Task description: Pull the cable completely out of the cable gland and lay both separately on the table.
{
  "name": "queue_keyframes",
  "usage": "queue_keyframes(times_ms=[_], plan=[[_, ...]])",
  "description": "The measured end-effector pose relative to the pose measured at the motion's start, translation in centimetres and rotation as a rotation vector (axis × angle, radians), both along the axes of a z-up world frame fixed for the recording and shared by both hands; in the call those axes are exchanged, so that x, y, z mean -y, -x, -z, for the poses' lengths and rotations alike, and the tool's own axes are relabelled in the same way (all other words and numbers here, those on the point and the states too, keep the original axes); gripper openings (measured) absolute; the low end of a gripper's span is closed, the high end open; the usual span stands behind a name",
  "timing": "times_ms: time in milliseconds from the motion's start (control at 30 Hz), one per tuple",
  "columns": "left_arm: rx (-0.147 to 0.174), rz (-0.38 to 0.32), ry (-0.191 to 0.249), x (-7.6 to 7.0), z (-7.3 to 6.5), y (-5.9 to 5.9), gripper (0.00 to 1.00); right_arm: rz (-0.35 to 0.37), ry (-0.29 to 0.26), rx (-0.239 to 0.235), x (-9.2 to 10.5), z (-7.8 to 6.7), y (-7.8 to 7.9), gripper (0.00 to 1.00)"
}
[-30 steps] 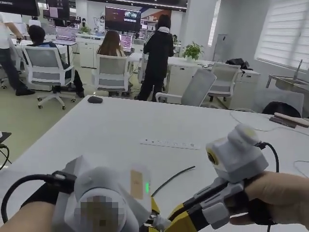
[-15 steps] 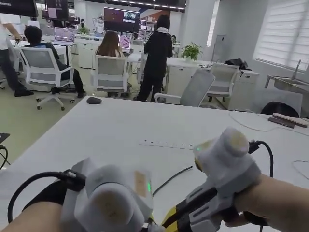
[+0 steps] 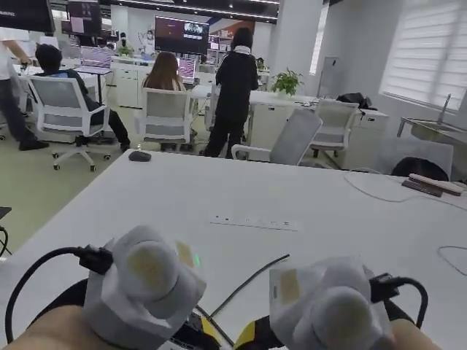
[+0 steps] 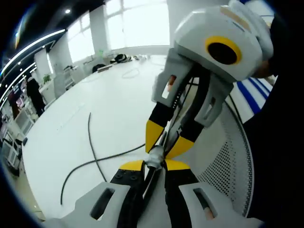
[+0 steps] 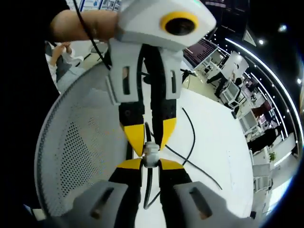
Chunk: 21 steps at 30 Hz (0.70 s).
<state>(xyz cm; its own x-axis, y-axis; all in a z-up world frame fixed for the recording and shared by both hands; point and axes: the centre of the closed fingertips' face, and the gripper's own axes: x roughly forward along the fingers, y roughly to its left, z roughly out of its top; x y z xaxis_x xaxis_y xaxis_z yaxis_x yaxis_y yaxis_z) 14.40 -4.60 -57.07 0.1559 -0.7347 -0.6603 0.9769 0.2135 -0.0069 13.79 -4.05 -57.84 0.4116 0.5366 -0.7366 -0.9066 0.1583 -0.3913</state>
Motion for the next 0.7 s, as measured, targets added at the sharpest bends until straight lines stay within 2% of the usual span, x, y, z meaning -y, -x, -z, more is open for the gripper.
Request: queue_keyframes(times_ms=[33,100,133,167,200,267,300,333,367,400,433,467,533,600,633,700], plan=[[-0.003,0.0,0.001,-0.1,0.0,-0.1,0.16,-0.006,0.008,0.013,0.0,0.1,0.0,0.11],[0.029,0.021,-0.001,0.1,0.1,0.2,0.16,-0.009,0.014,-0.009,0.1,0.2,0.2,0.12],[0.068,0.039,-0.01,0.2,0.0,0.3,0.16,0.046,-0.027,-0.071,0.2,0.2,0.3,0.12],[0.117,0.054,-0.022,0.2,-0.2,0.3,0.16,0.067,-0.063,-0.099,0.1,-0.1,0.3,0.13],[0.141,0.068,-0.027,0.3,-0.3,0.5,0.16,0.064,-0.095,-0.118,0.0,-0.3,0.3,0.13],[0.217,0.099,-0.056,0.4,-0.6,0.6,0.17,0.079,-0.138,-0.182,0.3,-0.7,0.6,0.14],[0.252,0.115,-0.069,0.4,-0.7,0.6,0.17,0.088,-0.182,-0.232,0.1,-1.0,0.9,0.16],[0.301,0.123,-0.09,0.3,-0.9,0.4,0.17,0.088,-0.209,-0.257,0.0,-1.3,1.0,0.18],[0.323,0.138,-0.094,0.3,-1.1,0.6,0.17,0.089,-0.222,-0.274,0.0,-1.5,1.0,0.2],[0.366,0.151,-0.074,0.7,-1.7,0.7,0.17,0.09,-0.225,-0.281,0.2,-1.7,0.8,0.2],[0.364,0.154,-0.071,0.7,-1.9,0.9,0.17,0.087,-0.226,-0.283,0.2,-1.8,0.7,0.2],[0.375,0.167,-0.083,0.7,-2.0,1.1,0.17,0.079,-0.233,-0.293,0.2,-2.0,0.6,0.19],[0.451,0.185,-0.131,0.4,-2.1,0.7,0.17,0.076,-0.231,-0.31,0.3,-2.0,0.5,0.18],[0.464,0.207,-0.155,0.3,-1.9,0.9,0.17,0.064,-0.215,-0.342,0.3,-1.7,0.8,0.16],[0.477,0.214,-0.159,0.3,-1.9,1.1,0.17,0.06,-0.205,-0.346,0.3,-1.5,0.9,0.15],[0.472,0.218,-0.16,0.3,-1.7,1.3,0.17,0.058,-0.206,-0.34,0.2,-1.5,0.9,0.13]])
